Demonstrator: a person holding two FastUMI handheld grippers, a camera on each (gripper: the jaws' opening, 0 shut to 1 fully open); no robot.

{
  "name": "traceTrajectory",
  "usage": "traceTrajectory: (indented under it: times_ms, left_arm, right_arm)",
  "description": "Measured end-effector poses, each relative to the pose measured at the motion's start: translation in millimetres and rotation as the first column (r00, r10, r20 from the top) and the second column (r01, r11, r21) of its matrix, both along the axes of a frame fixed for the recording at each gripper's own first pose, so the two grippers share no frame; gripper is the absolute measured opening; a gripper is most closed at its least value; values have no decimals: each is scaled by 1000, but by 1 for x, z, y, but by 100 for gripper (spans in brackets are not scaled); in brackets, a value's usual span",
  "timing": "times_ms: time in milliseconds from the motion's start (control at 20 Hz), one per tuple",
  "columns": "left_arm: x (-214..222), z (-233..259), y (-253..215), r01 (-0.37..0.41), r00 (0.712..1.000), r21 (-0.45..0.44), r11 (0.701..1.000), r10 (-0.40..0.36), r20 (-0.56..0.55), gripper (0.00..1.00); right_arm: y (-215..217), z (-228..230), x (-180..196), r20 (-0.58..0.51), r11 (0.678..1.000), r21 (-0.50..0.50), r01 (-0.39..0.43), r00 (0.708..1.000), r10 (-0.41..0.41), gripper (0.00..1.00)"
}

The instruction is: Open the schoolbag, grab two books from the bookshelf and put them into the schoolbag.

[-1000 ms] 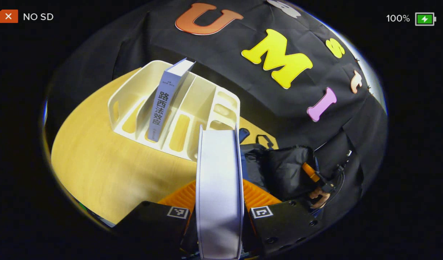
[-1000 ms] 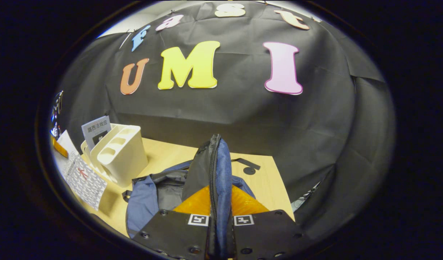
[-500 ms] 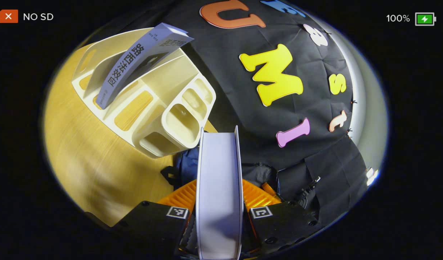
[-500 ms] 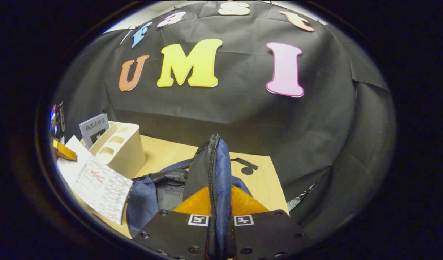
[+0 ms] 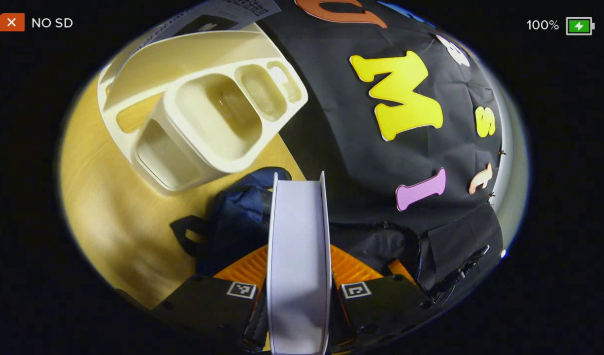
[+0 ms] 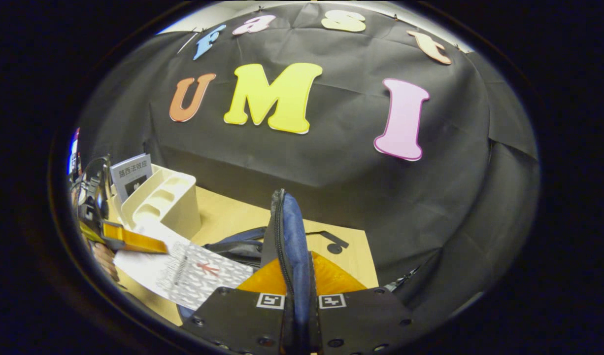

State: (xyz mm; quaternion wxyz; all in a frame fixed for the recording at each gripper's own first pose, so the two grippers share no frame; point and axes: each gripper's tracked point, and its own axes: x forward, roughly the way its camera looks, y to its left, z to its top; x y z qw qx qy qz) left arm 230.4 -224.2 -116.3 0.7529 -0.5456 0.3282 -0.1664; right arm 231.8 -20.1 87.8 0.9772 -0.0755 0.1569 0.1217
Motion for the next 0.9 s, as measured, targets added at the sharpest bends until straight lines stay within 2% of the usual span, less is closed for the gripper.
traceTrajectory:
  times_ms: [50, 100, 150, 300, 400, 550, 700, 800, 900]
  left_arm:
    - [4, -2, -16, 23, 1000, -17, 1000, -23, -6, 48]
    - [10, -7, -30, 30, 999, -19, 999, -30, -26, 53]
    - [21, -13, -44, 34, 999, -19, 999, -34, -34, 49]
    - [42, -25, -89, 49, 998, -59, 997, -51, -37, 48]
    - [52, -32, -113, 39, 998, -95, 995, -44, -41, 48]
    - [60, -45, -147, 28, 1000, -101, 994, -29, -10, 48]
    - [69, -45, -159, 1, 999, -134, 991, 4, 36, 48]
    - [69, -51, -155, -3, 998, -85, 996, 8, 62, 48]
    - [70, -70, -146, -10, 1000, -9, 1000, 10, -2, 49]
  right_arm:
    - [1, 2, 2, 2, 1000, 6, 2, 1000, -2, 10]
    - [2, 5, 4, 7, 1000, 11, 4, 1000, -4, 10]
    - [2, 6, 5, 7, 1000, 16, 6, 1000, -6, 10]
    - [7, 13, 9, 7, 999, 41, 2, 1000, -3, 10]
    - [15, 19, 7, 21, 999, 40, -14, 1000, 13, 10]
    - [25, 22, 3, 31, 999, 32, -33, 999, 32, 10]
    - [30, 26, 1, 37, 997, 58, -43, 998, 41, 10]
    - [29, 25, 3, 41, 997, 66, -42, 998, 40, 10]
    - [25, 17, 5, 26, 996, 76, -42, 999, 40, 10]
